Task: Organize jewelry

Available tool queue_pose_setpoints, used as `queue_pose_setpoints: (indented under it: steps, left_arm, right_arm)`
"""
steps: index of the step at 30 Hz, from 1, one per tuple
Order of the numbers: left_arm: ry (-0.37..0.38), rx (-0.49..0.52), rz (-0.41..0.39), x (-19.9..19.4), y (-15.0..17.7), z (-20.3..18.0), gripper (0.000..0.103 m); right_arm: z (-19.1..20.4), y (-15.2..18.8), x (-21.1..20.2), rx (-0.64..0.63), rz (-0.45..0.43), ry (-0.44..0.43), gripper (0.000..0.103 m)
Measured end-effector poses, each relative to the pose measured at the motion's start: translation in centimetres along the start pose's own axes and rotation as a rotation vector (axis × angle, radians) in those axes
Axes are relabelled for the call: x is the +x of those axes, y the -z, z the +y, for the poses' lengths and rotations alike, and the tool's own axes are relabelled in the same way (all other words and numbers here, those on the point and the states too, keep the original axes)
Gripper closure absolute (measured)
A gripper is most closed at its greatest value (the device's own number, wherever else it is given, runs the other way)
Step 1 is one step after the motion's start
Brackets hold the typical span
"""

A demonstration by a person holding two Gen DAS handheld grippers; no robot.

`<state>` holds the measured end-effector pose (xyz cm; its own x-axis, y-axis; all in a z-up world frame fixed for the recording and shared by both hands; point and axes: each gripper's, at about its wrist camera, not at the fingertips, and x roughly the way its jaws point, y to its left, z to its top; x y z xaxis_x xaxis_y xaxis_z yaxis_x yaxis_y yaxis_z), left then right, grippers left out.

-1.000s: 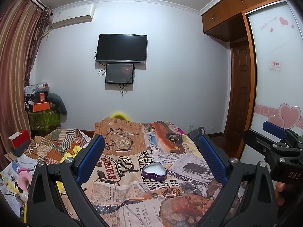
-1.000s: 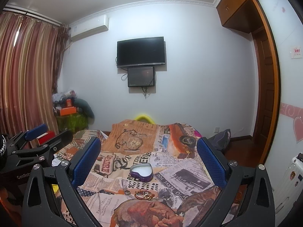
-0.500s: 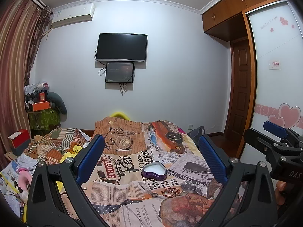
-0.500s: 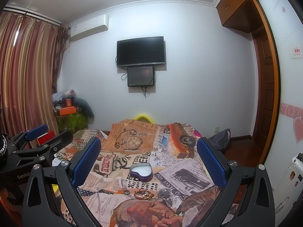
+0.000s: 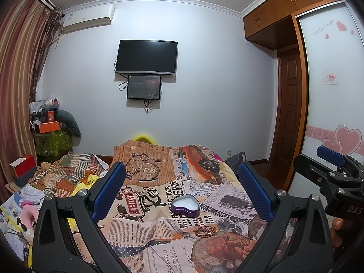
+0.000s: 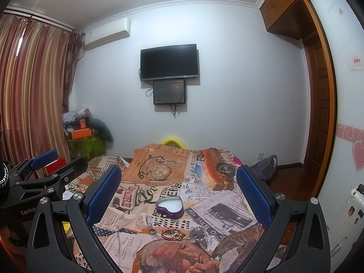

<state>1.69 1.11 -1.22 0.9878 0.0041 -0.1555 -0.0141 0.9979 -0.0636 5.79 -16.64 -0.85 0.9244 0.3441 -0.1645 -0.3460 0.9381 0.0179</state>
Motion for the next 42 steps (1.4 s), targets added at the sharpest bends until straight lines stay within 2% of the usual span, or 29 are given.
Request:
queue_pose_setpoints:
  steps: [16,22,28,38,40,42]
  left_arm:
    - [0.003,-0.007,0.017,0.6,0.3,0.3,0.003]
    - [-0.003,-0.006,0.058,2.4,1.1,0.5,0.003]
    - [-0.018,-0.028,0.137,5.7,2.7,1.4,0.003]
    - [-0.079,-0.074,0.329,13.0,7.6,4.2,0.003]
    - [-0.086,-0.082,0.38,14.4,8.9,4.8,0.012]
    - [-0.087,-0.096,0.443,16.0,10.2,5.4,0.015]
  right_arm:
    - [-0.1,0.7,0.7,0.002,0.01,0.0,0.003]
    - [-0.4,1.5,1.9,0.012,0.038,-0.002,0.003]
    - [-1.3,2.9,4.2,0.029,0.099,0.008,0.003]
    - [-3.8,7.1,10.2,0.065,0.284,0.053,0.003]
    - [-4.5,8.4,11.5,0.072,0.337,0.062,0.003]
    - [-5.0,9.5,12.5,0.079,0.387,0.065,0.003]
